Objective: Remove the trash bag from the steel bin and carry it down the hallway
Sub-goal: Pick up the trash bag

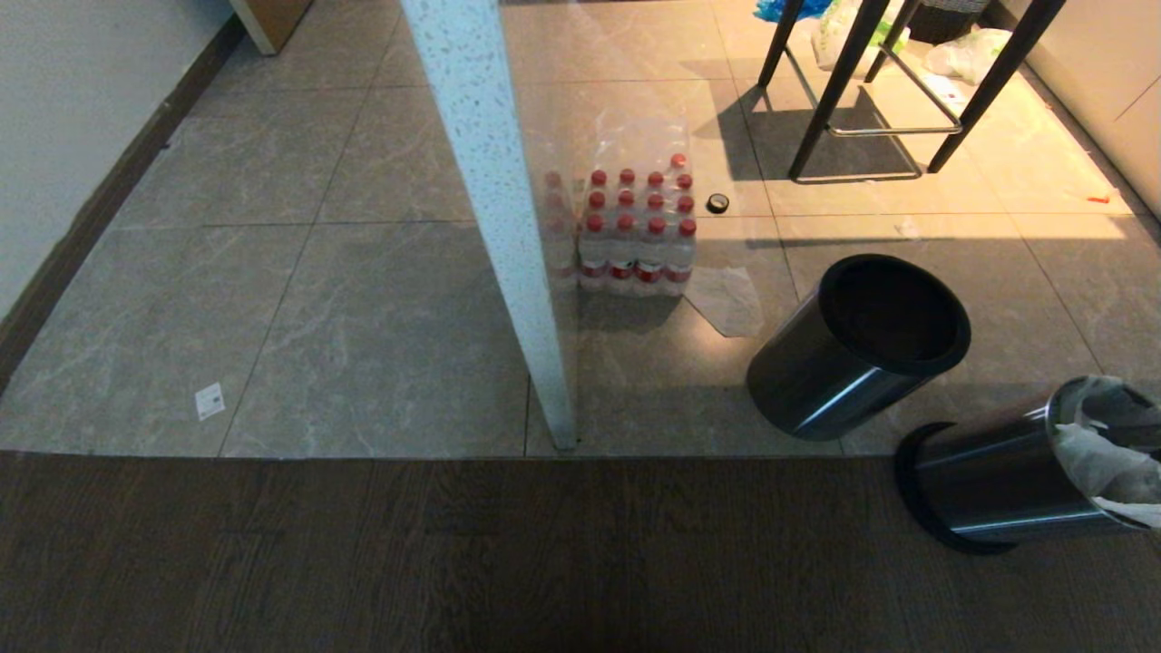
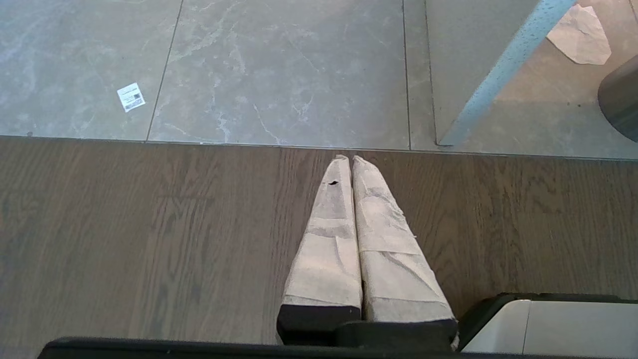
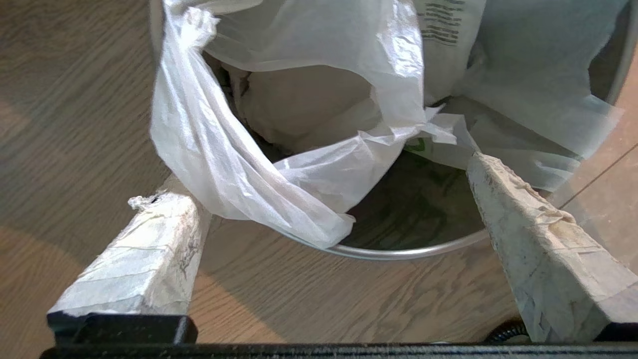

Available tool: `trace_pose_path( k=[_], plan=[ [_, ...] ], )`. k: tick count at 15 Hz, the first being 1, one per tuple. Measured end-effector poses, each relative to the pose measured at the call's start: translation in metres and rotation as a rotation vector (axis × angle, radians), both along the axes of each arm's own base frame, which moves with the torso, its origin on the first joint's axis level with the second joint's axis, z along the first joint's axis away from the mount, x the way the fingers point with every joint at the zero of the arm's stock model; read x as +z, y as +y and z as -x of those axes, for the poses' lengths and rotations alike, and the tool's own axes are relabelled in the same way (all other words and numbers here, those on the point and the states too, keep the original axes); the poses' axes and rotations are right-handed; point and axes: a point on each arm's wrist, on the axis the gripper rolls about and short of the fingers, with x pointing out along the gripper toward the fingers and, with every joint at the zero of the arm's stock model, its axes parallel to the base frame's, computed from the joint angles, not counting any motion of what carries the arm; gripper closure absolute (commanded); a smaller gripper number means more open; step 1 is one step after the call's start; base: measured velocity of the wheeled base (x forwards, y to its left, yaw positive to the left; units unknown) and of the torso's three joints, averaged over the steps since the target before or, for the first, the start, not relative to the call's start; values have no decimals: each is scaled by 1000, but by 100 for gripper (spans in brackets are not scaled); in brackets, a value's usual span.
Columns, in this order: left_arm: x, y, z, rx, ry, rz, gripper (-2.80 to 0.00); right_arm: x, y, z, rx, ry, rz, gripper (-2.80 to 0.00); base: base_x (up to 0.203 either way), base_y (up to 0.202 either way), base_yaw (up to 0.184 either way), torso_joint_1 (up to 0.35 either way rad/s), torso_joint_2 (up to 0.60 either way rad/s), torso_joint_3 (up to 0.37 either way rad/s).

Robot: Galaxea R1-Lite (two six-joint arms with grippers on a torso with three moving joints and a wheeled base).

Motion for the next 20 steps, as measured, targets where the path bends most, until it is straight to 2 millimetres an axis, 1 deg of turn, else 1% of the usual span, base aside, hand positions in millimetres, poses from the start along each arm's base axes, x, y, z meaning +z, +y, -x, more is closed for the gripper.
trace_pose_path(
  k=[6,8,14,15,20],
  plan=[
    [0,0,0,0,0,0,0,-2,2,-9,25,-83,-117,-280,0,0,0,0,0,0],
    [0,0,0,0,0,0,0,0,1,-12,23,-91,-130,-280,0,0,0,0,0,0],
    [0,0,0,0,0,0,0,-3,2,-19,43,-98,-137,-280,0,0,0,0,0,0],
    [0,0,0,0,0,0,0,-5,2,-20,45,-97,-139,0,0,0,0,0,0,0],
    [0,0,0,0,0,0,0,-11,1,-24,50,-91,-144,0,0,0,0,0,0,0]
  ],
)
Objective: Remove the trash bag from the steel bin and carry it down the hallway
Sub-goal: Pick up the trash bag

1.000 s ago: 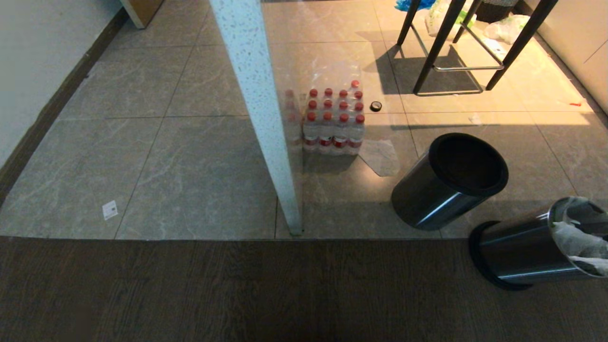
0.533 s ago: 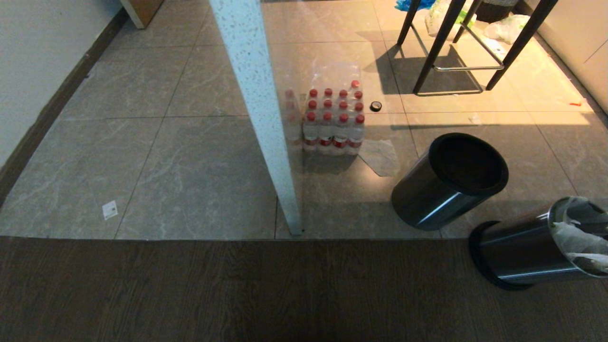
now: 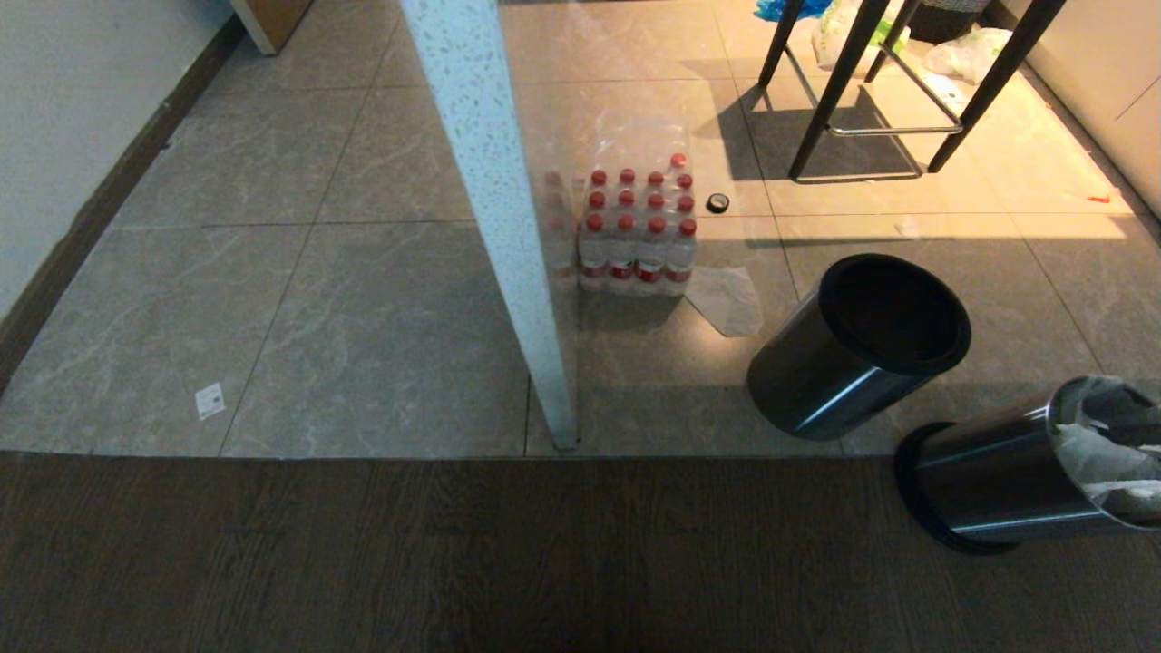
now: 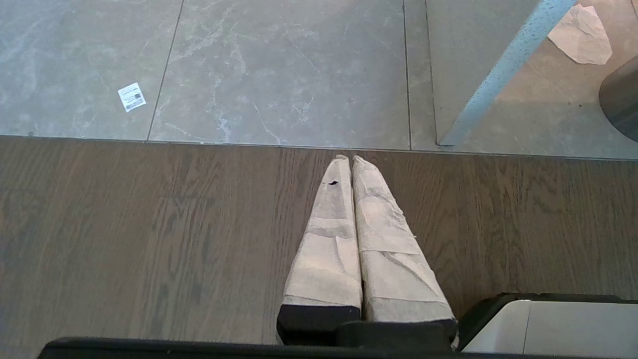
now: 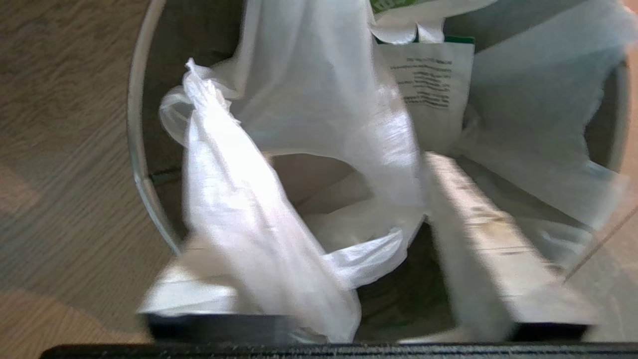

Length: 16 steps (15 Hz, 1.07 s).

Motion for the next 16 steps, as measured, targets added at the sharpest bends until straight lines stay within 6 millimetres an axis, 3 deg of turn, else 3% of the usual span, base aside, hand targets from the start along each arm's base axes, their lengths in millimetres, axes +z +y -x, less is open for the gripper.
trace_pose_path(
  k=[6,9,12,16],
  plan=[
    [0,0,0,0,0,0,0,-4,1,1,-5,17,-12,0,0,0,0,0,0,0],
    [0,0,0,0,0,0,0,5,7,5,-7,47,-55,0,0,0,0,0,0,0],
    [0,0,0,0,0,0,0,39,25,17,-39,132,-174,0,0,0,0,0,0,0],
    [0,0,0,0,0,0,0,117,62,45,-140,206,-336,0,0,0,0,0,0,0]
  ],
)
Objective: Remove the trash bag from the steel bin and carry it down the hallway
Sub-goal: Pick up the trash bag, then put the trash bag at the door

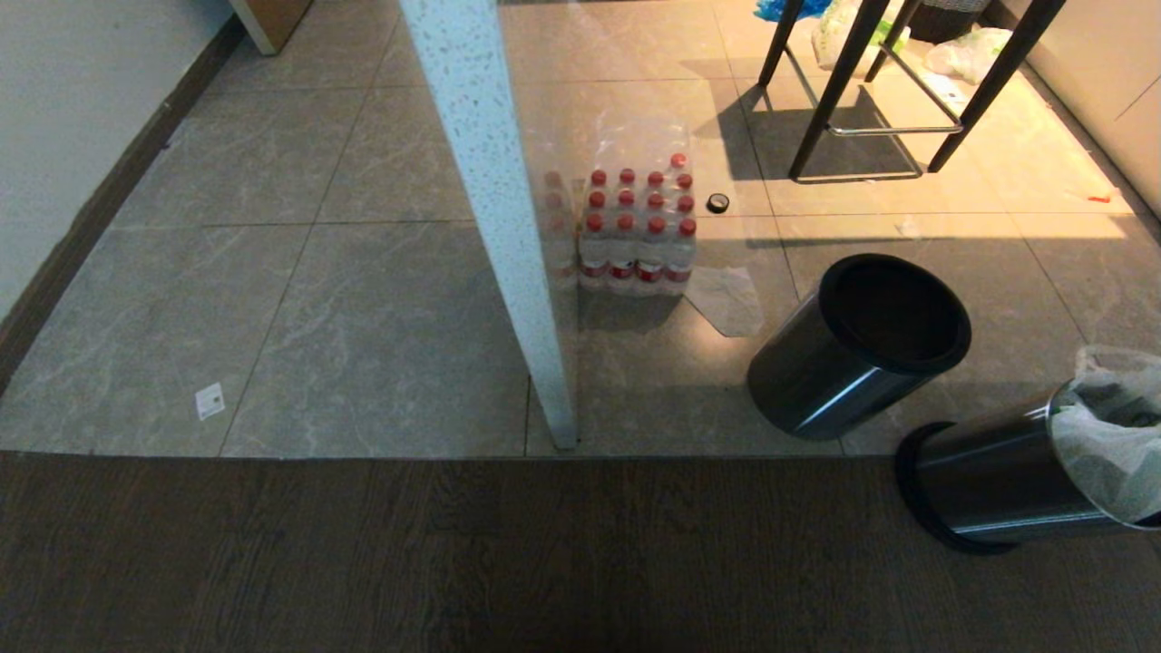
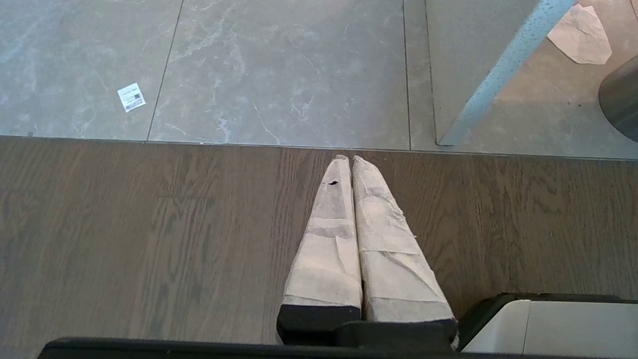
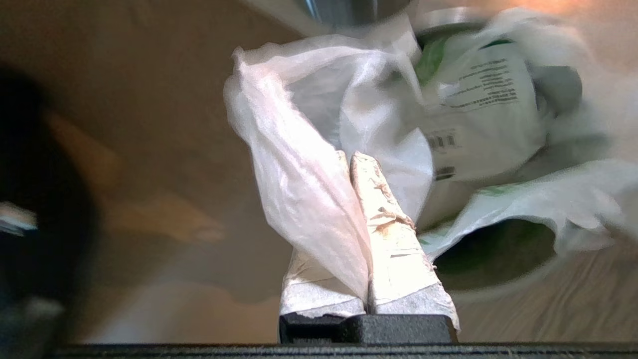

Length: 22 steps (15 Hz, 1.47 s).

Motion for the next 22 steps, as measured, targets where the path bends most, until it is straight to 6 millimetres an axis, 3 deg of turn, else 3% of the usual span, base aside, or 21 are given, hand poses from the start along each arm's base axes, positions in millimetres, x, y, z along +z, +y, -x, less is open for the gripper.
trace_pose_path(
  k=[5,9,13,16,19,20,22],
  plan=[
    [0,0,0,0,0,0,0,78,59,63,-167,-28,-21,0,0,0,0,0,0,0],
    [0,0,0,0,0,0,0,118,121,114,-239,-139,43,0,0,0,0,0,0,0],
    [0,0,0,0,0,0,0,149,176,142,-283,-255,69,0,0,0,0,0,0,0],
    [0,0,0,0,0,0,0,158,207,148,-288,-267,-4,0,0,0,0,0,0,0],
    [0,0,0,0,0,0,0,157,234,143,-351,-168,-119,0,0,0,0,0,0,0],
    [0,0,0,0,0,0,0,151,240,141,-380,-137,-132,0,0,0,0,0,0,0],
    [0,0,0,0,0,0,0,120,259,139,-411,-68,-149,0,0,0,0,0,0,0]
  ],
)
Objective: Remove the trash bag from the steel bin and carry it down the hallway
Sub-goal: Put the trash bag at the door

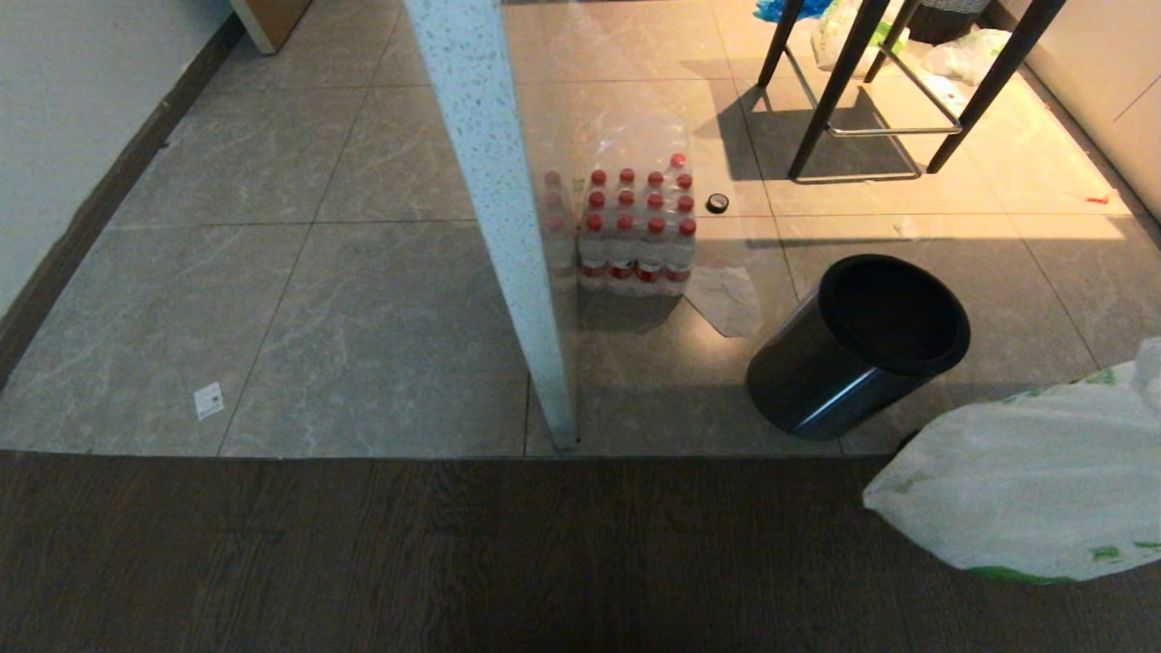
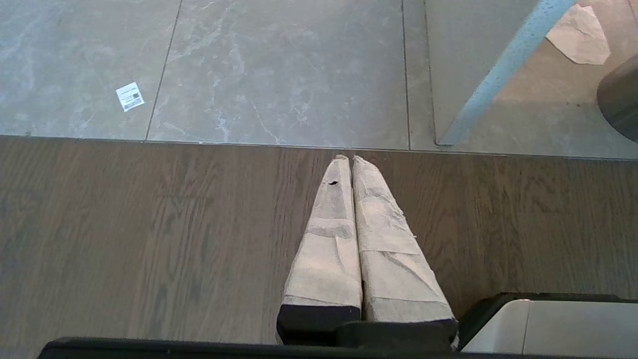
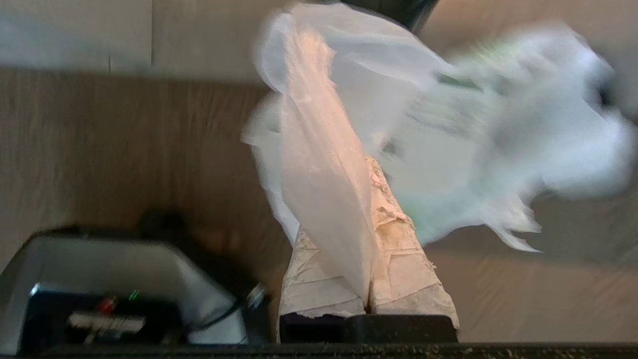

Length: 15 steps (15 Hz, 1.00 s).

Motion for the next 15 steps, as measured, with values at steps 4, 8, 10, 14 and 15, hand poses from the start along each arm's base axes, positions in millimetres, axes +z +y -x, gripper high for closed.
trace_pose_path(
  k=[4,8,10,14,15],
  plan=[
    [0,0,0,0,0,0,0,-91,38,30,56,-10,75,0,0,0,0,0,0,0],
    [0,0,0,1,0,0,0,-162,44,66,-5,-117,112,0,0,0,0,0,0,0],
    [0,0,0,0,0,0,0,-172,44,74,-7,-225,95,0,0,0,0,0,0,0],
    [0,0,0,0,0,0,0,-181,44,89,-29,-420,64,0,0,0,0,0,0,0],
    [0,0,0,0,0,0,0,-184,44,91,-45,-425,31,0,0,0,0,0,0,0]
  ],
)
